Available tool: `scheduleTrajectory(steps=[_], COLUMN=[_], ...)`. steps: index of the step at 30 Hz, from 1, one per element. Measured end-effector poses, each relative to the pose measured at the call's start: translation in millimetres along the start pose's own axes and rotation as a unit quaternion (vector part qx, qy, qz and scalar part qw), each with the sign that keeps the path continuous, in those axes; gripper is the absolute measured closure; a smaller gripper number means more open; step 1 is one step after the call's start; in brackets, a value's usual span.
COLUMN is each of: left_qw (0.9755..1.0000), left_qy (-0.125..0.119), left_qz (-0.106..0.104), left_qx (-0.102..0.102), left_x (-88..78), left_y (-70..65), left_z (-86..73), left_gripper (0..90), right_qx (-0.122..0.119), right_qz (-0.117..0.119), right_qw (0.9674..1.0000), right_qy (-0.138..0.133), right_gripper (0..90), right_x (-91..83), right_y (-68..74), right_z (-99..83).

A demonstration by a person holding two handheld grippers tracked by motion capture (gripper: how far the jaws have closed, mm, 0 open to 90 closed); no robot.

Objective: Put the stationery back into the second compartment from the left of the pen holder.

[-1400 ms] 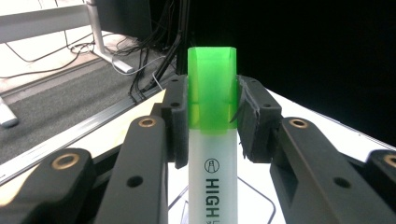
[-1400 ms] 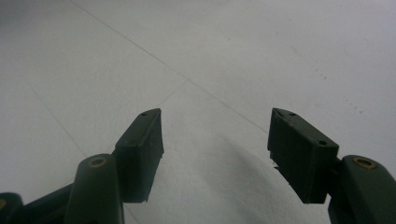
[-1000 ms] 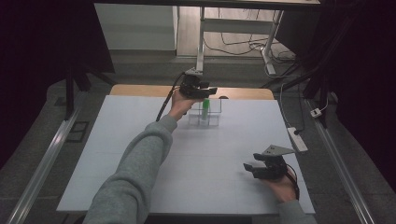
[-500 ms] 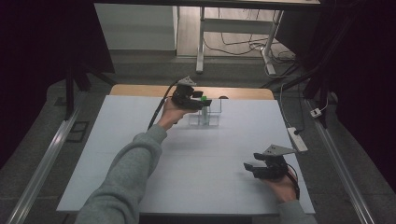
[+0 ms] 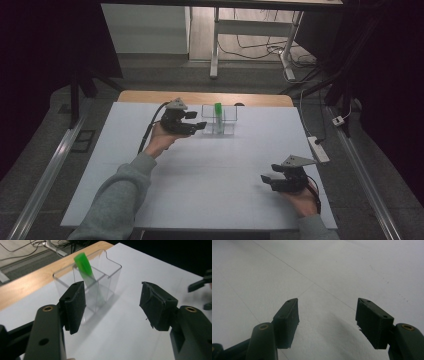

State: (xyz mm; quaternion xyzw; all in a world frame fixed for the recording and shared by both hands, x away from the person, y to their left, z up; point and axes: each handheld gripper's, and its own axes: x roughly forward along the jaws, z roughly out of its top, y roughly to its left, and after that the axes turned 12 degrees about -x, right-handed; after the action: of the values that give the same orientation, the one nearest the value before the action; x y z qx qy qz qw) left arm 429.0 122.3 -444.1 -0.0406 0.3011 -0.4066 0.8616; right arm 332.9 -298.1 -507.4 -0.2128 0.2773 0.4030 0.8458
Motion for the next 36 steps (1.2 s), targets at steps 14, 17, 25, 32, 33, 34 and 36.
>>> scheduleTrajectory(steps=[14, 17, 25, 32, 33, 34, 36], left_qw=[0.9998, 0.9991, 0.9972, 0.9943, 0.994, 0.9937, 0.9931], left_qy=[0.003, 0.017, 0.034, 0.02, 0.022, 0.025, 0.027], left_qz=[0.018, 0.036, 0.065, 0.094, 0.097, 0.099, 0.104], left_qx=[0.003, 0.01, -0.014, -0.045, -0.046, -0.046, -0.046], left_x=[-52.4, -60.5, -88.6, -116.3, -118.8, -121.1, -124.9], left_y=[-8.7, -9.8, -7.8, -7.6, -7.2, -6.7, -7.0], left_z=[-71.0, -86.2, -120.9, -149.2, -152.3, -155.1, -160.4], left_gripper=[37.0, 36.6, 36.0, 34.1, 33.8, 33.5, 32.9], right_qx=[-0.001, 0.001, -0.004, -0.009, -0.009, -0.009, -0.01], right_qz=[-0.001, -0.001, 0.004, 0.01, 0.009, 0.008, 0.007], right_qw=[1.0, 1.0, 1.0, 0.9998, 0.9998, 0.9998, 0.9998], right_qy=[0.008, 0.007, -0.001, -0.012, -0.013, -0.015, -0.013], right_gripper=[35.1, 35.0, 34.0, 32.5, 32.4, 32.4, 32.2], right_x=[1.2, 1.0, -0.7, -1.5, -1.9, -2.0, -2.1], right_y=[-0.6, -0.7, -0.5, -0.6, -0.6, -0.6, -0.8], right_z=[-1.1, -1.3, -1.0, -0.7, -0.7, -0.6, -0.6])
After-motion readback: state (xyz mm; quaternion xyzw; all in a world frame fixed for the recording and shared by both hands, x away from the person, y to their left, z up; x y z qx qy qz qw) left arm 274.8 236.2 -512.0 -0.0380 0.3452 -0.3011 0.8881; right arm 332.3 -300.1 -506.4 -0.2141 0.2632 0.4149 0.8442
